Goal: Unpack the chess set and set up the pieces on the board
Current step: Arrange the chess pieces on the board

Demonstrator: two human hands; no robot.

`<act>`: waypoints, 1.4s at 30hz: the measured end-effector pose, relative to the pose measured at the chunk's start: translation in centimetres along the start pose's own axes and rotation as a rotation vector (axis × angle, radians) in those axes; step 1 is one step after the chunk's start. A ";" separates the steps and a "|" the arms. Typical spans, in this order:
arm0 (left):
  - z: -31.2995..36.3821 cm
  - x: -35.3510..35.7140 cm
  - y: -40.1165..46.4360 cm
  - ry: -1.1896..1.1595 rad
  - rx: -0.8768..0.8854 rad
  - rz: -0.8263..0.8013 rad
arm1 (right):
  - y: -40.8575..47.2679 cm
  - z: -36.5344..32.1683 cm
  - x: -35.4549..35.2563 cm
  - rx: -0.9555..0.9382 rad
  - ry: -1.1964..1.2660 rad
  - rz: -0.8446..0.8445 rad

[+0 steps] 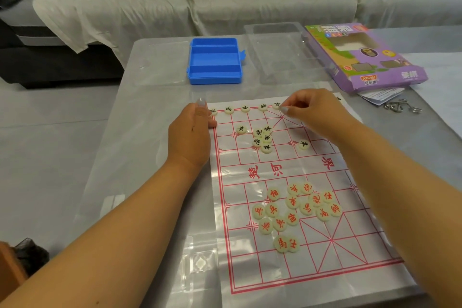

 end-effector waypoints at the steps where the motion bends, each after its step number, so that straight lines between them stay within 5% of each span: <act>1: 0.0 0.1 0.0 0.002 0.001 0.001 | -0.2 0.3 0.3 0.000 -0.022 -0.023; 8: -0.2 0.1 0.2 0.025 0.010 0.012 | -0.8 -0.5 2.4 -0.099 -0.172 -0.234; 15: -0.2 0.1 0.1 0.027 0.015 0.014 | -0.7 -0.5 2.9 -0.149 -0.197 -0.245; 25: -0.5 0.1 0.4 0.008 0.051 0.028 | -1.7 5.2 -6.7 -0.001 -0.067 0.119; 42: -0.4 0.2 0.3 0.045 0.079 0.030 | -4.6 10.5 -8.0 0.233 -0.142 0.123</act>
Point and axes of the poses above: each hand's wrist, its own y-axis towards the middle knuckle, its own x-axis out of the palm, z = x × y, the point moved 4 cm from there along y, towards the middle knuckle, and after that the axes turned 1 degree about y, right-handed, at the moved point
